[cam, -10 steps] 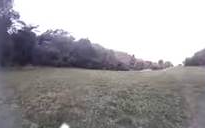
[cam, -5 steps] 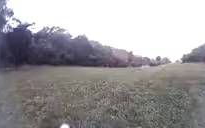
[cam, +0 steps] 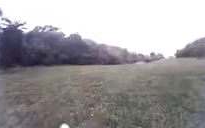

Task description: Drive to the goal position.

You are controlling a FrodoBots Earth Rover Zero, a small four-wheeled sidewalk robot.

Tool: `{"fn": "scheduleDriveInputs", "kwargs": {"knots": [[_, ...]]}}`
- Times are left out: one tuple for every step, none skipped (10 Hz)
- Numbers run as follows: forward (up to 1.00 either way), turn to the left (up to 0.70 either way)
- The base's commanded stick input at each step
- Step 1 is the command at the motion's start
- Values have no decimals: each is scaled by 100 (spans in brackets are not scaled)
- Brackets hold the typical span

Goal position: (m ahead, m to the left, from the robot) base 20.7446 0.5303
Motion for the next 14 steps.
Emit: {"fn": "scheduleDriveInputs", "kwargs": {"knots": [[70,0],[70,-3],[70,-19],[70,-29],[70,-34],[70,-12],[70,0],[70,0],[70,-15],[70,-33],[70,-28],[70,-16],[70,-1],[70,0]]}}
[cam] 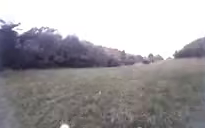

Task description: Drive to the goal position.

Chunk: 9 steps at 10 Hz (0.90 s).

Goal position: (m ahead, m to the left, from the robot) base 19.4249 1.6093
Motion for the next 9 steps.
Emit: {"fn": "scheduleDriveInputs", "kwargs": {"knots": [[70,-1],[70,-3],[70,-34],[70,0],[70,0],[70,0],[70,-27],[70,-30],[70,-20]]}}
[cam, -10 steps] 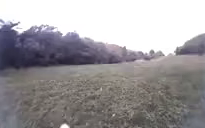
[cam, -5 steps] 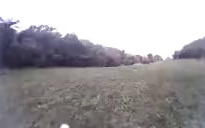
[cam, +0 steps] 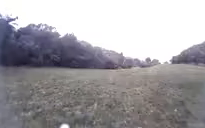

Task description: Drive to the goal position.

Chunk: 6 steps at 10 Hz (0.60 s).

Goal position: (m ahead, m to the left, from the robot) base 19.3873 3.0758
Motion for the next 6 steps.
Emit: {"fn": "scheduleDriveInputs", "kwargs": {"knots": [[70,0],[70,0],[70,-3],[70,-10],[70,-21],[70,-11]]}}
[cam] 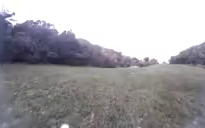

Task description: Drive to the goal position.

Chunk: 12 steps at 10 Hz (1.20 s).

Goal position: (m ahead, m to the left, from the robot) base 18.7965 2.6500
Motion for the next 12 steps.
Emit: {"fn": "scheduleDriveInputs", "kwargs": {"knots": [[70,-1],[70,0],[70,-3],[70,-15],[70,-13],[70,0],[70,0],[70,0],[70,0],[70,0],[70,-6],[70,-15]]}}
